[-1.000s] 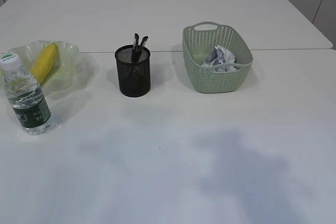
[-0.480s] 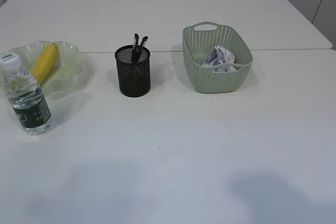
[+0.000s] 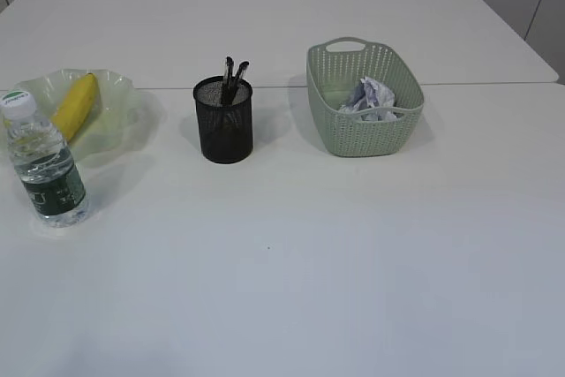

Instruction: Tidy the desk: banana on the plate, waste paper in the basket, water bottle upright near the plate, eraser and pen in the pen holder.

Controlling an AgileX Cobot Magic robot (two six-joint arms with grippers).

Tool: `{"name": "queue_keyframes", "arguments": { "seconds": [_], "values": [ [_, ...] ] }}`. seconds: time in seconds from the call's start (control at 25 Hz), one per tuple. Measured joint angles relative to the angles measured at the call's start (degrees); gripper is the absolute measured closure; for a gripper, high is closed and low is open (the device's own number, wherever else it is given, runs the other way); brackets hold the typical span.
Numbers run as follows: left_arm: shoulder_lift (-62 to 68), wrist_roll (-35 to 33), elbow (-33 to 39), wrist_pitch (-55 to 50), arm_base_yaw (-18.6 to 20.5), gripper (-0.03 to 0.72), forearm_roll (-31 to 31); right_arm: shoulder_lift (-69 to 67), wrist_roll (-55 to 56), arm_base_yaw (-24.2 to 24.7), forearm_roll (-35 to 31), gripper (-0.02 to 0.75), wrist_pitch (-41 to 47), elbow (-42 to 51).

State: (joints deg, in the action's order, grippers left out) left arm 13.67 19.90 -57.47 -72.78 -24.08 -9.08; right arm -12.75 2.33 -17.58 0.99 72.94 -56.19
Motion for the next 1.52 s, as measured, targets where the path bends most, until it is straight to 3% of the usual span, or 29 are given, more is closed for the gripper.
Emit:
{"name": "queue_keyframes", "arguments": {
  "seconds": [0.28,0.68,1.0,1.52],
  "values": [
    [-13.1,-0.2,9.5,-0.5,0.0,0.238,1.7,11.4,-0.1,0.0,0.0,0.381,0.3,3.6],
    [-13.2,-8.0,16.9,-0.7,0.0,0.238,1.8,14.2,-1.7,0.0,-2.6,0.381,0.3,16.6],
    [-13.2,-8.6,24.3,3.5,0.0,0.229,1.3,14.2,-5.1,0.0,-2.2,0.381,-3.1,25.8],
    [-13.2,-8.9,27.0,8.4,0.0,0.201,1.2,14.2,-5.5,0.0,-1.5,0.381,-7.0,28.0]
  ]
}}
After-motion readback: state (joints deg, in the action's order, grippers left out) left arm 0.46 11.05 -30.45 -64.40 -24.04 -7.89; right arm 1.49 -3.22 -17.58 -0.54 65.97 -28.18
